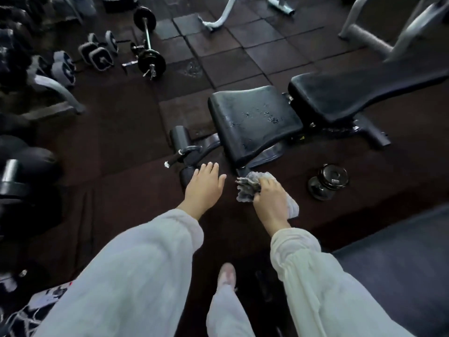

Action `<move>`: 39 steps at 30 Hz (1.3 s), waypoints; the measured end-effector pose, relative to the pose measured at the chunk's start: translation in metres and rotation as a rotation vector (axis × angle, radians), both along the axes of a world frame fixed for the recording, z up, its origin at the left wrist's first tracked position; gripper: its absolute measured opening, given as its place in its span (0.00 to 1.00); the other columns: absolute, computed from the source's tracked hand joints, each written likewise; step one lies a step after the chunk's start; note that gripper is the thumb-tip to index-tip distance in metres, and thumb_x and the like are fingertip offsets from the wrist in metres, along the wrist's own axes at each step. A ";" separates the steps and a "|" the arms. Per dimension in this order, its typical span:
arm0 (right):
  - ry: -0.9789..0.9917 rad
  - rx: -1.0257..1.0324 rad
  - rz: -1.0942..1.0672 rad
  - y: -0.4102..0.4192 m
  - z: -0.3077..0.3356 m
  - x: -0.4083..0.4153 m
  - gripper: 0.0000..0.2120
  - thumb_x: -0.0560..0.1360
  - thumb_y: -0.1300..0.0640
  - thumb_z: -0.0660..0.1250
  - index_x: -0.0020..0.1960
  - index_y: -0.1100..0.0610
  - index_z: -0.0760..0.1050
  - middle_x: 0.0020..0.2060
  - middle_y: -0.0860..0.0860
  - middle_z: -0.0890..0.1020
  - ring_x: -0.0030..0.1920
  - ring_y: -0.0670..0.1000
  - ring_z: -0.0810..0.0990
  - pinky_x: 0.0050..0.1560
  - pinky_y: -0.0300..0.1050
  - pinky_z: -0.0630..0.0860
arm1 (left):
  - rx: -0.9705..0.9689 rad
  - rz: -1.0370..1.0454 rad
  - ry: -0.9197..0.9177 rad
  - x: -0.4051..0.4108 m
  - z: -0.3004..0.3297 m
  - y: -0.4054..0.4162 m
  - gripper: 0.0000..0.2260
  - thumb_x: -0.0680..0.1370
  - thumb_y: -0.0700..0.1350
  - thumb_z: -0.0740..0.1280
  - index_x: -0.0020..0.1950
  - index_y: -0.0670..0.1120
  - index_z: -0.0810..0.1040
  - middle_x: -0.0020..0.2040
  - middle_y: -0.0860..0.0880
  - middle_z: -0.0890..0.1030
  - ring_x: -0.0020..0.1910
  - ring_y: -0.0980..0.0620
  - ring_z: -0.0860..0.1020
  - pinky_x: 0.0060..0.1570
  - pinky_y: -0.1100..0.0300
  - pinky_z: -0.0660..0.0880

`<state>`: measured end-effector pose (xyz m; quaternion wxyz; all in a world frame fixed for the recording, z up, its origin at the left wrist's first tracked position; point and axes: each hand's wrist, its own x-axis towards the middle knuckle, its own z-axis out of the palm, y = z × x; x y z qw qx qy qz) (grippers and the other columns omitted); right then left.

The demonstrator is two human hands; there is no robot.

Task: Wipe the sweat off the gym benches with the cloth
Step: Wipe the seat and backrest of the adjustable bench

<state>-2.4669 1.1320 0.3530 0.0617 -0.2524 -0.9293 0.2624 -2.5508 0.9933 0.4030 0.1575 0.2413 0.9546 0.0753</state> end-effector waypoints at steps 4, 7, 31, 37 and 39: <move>-0.070 0.001 -0.056 0.025 -0.022 -0.058 0.20 0.71 0.66 0.61 0.63 0.62 0.71 0.60 0.58 0.75 0.62 0.58 0.70 0.63 0.49 0.63 | 0.076 0.003 -0.070 -0.063 -0.027 0.030 0.22 0.83 0.49 0.50 0.75 0.41 0.55 0.75 0.43 0.58 0.74 0.47 0.55 0.71 0.53 0.52; -0.095 -0.006 -0.050 0.037 -0.039 -0.097 0.18 0.71 0.66 0.60 0.61 0.62 0.73 0.58 0.57 0.77 0.59 0.57 0.71 0.61 0.46 0.63 | 0.187 0.103 -0.167 -0.109 -0.048 0.045 0.22 0.83 0.49 0.51 0.75 0.41 0.57 0.75 0.44 0.60 0.74 0.48 0.56 0.70 0.53 0.55; -0.129 0.272 -0.101 0.094 -0.184 -0.272 0.25 0.67 0.51 0.54 0.60 0.56 0.76 0.58 0.54 0.79 0.59 0.57 0.77 0.53 0.58 0.73 | 0.607 0.852 -0.697 -0.287 -0.238 0.165 0.24 0.82 0.51 0.51 0.77 0.52 0.48 0.76 0.44 0.55 0.72 0.44 0.59 0.67 0.55 0.58; 0.042 0.352 0.173 0.096 -0.202 -0.270 0.21 0.66 0.51 0.59 0.56 0.53 0.78 0.58 0.50 0.79 0.58 0.54 0.71 0.51 0.55 0.67 | 0.894 0.975 -0.699 -0.277 -0.264 0.160 0.25 0.80 0.52 0.60 0.75 0.59 0.55 0.74 0.48 0.60 0.69 0.50 0.64 0.66 0.59 0.59; 0.131 0.384 0.328 0.096 -0.209 -0.246 0.18 0.67 0.54 0.60 0.55 0.53 0.79 0.58 0.49 0.79 0.58 0.53 0.71 0.51 0.55 0.68 | 0.965 1.008 -0.752 -0.280 -0.268 0.158 0.25 0.78 0.52 0.63 0.73 0.62 0.57 0.74 0.49 0.60 0.69 0.51 0.64 0.69 0.55 0.60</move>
